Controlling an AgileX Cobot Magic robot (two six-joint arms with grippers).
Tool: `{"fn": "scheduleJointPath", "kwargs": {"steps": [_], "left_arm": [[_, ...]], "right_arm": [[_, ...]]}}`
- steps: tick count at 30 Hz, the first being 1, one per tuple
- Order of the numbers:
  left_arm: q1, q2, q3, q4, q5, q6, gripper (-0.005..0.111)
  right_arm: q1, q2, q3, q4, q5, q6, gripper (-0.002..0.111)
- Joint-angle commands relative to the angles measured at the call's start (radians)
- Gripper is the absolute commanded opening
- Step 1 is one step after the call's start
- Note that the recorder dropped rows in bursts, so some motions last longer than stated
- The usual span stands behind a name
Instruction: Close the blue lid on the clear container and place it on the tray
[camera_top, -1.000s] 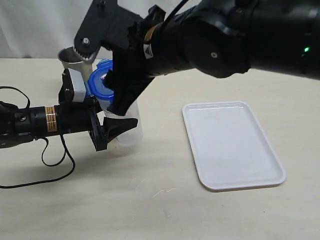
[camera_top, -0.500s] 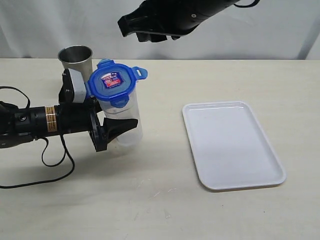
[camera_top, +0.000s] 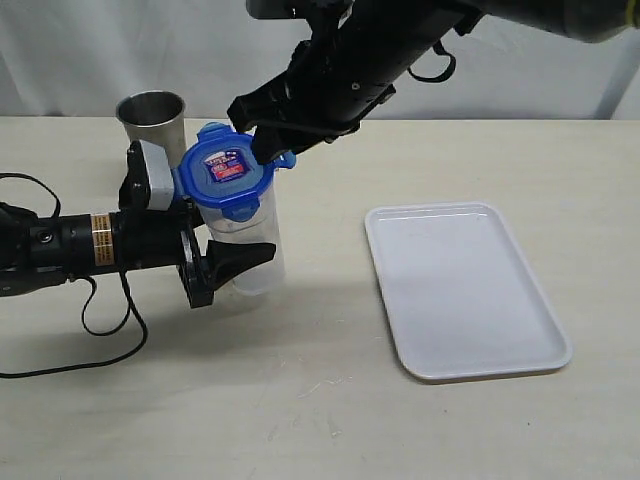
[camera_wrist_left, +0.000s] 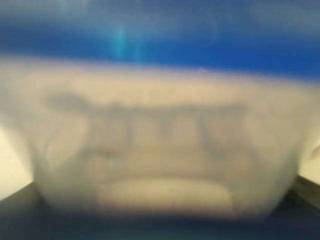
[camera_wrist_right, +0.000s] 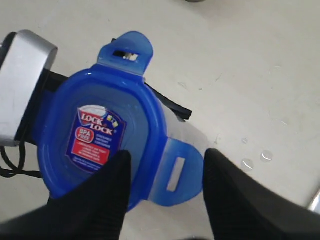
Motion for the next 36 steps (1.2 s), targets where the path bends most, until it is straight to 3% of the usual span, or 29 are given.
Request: {"fn": "scheduleJointPath", "kwargs": {"steps": [1,11,21,31,36], "left_arm": [[-0.007,-0.016,-0.007,-0.006,-0.027,0.016,0.000],[-0.007,-0.016,-0.007,-0.007,-0.030,0.016,0.000],[-0.007,-0.016,-0.007,-0.007,-0.040,0.016,0.000],[-0.007,-0.016,-0.007,-0.007,-0.040,0.016,0.000],[-0.007,-0.016,-0.007,-0.005,-0.040,0.014,0.000]], "right_arm": [[-0.002,0.016,-0.009,-0.014,0.005,0.007,0.047],[-0.002,0.073,-0.009,0.174,0.030,-0.095,0.044],[-0.002,0.129,-0.009,0.216,0.088,-0.100,0.041],[-0.008,0.211,-0.005,0.491,0.135,-0.275,0.041],[-0.008,0.240,-0.004,0.509,0.142,-0.293,0.039]]}}
